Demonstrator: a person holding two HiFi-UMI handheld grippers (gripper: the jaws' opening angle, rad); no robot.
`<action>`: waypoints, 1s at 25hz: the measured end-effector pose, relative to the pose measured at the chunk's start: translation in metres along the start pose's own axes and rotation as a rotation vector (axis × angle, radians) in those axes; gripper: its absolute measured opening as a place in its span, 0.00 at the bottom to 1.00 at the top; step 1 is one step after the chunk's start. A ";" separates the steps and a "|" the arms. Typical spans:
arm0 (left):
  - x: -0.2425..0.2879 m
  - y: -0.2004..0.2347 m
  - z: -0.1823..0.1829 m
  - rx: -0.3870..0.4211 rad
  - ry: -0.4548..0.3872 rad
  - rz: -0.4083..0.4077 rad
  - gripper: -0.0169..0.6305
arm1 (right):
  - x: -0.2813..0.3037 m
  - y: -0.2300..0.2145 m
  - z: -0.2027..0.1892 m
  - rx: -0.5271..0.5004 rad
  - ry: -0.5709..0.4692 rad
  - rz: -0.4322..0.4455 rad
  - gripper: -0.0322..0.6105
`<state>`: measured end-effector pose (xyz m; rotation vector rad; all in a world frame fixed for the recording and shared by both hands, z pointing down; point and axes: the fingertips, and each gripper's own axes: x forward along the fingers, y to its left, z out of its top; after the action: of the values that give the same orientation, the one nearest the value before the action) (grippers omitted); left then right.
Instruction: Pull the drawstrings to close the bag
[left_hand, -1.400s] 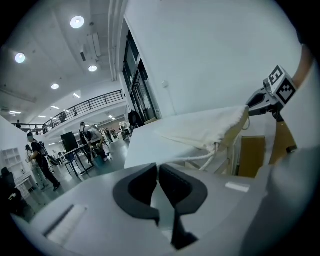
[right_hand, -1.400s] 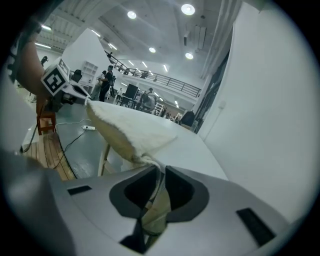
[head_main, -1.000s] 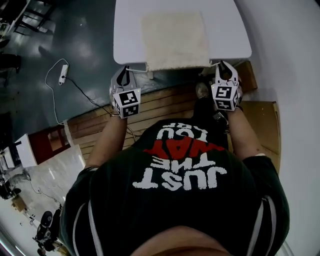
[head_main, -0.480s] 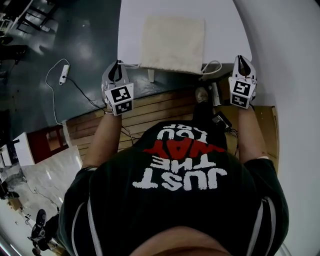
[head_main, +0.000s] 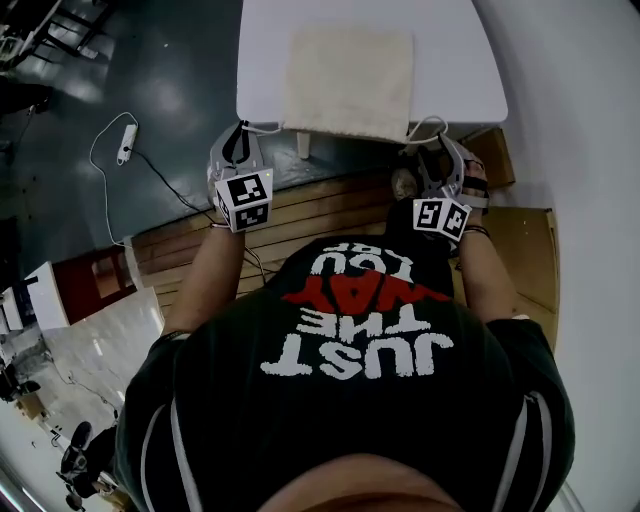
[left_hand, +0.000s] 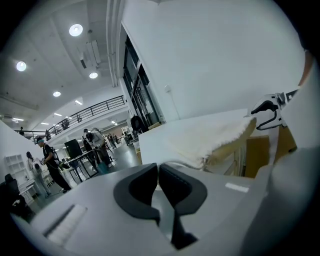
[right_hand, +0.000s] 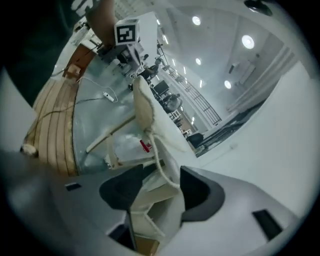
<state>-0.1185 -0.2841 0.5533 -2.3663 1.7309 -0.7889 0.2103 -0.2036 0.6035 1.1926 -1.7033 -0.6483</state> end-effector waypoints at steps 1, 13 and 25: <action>0.000 0.001 0.001 -0.002 0.000 0.000 0.05 | 0.005 -0.007 0.006 -0.020 -0.003 -0.027 0.37; 0.004 0.005 0.007 -0.011 -0.016 -0.014 0.05 | 0.027 -0.061 0.044 -0.094 -0.044 -0.151 0.27; 0.002 0.021 0.019 -0.019 -0.035 0.021 0.05 | 0.012 -0.103 0.024 0.077 0.001 -0.165 0.06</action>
<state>-0.1275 -0.2970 0.5300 -2.3550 1.7552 -0.7269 0.2311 -0.2562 0.5137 1.3983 -1.6534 -0.6860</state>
